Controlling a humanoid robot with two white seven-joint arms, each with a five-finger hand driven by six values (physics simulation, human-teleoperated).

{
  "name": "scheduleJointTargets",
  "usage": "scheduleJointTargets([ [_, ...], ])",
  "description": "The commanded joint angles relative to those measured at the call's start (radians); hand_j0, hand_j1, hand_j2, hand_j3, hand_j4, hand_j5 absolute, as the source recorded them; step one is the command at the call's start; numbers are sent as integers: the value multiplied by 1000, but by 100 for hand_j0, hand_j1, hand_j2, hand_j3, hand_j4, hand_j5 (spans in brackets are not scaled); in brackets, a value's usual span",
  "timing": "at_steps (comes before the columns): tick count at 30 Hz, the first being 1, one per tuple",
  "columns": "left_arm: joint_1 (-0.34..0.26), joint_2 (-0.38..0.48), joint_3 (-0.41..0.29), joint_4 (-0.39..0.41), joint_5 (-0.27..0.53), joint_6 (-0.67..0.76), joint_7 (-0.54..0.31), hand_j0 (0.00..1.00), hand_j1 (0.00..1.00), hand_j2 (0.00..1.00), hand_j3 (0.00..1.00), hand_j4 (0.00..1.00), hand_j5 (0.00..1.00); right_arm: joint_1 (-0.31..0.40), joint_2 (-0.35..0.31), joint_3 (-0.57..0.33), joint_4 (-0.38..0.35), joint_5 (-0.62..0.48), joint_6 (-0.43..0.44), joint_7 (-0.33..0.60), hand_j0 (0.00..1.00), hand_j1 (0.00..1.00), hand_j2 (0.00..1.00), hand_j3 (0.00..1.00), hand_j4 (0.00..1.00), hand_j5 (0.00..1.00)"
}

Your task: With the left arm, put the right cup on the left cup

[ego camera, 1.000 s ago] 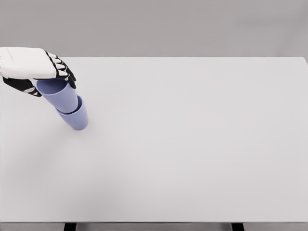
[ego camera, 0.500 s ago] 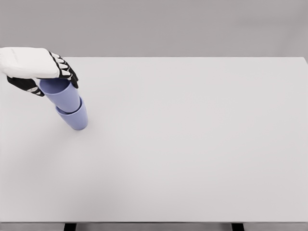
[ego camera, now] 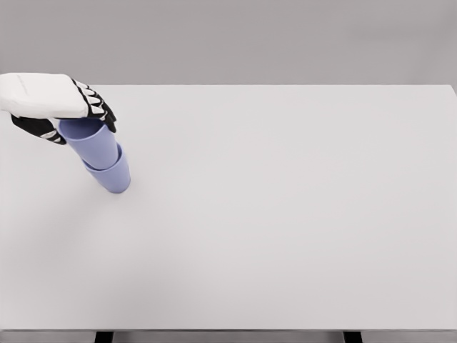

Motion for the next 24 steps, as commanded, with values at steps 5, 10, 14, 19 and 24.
scheduleJointTargets([
  [5, 0, 2, 2, 4, 4, 1, 0, 74, 74, 74, 74, 74, 74, 0, 0, 0, 0, 0, 0, 0, 100, 100, 100, 100, 100, 100],
  [10, 0, 2, 3, 2, 4, 1, 0, 87, 87, 87, 87, 87, 87, 0, 0, 0, 0, 0, 0, 1, 100, 100, 100, 100, 100, 100],
  [14, 0, 2, 3, 2, 4, 1, 0, 90, 90, 90, 90, 90, 90, 0, 0, 0, 0, 0, 0, 0, 100, 100, 100, 100, 100, 100],
  [19, 0, 2, 5, 1, 4, 1, 0, 90, 90, 90, 90, 90, 90, 0, 0, 0, 0, -2, 0, 0, 100, 100, 100, 100, 100, 100],
  [24, -2, 3, 5, -1, 5, 1, 0, 90, 90, 90, 90, 90, 90, 0, 0, 0, 0, 0, 0, 1, 100, 100, 100, 100, 100, 100],
])
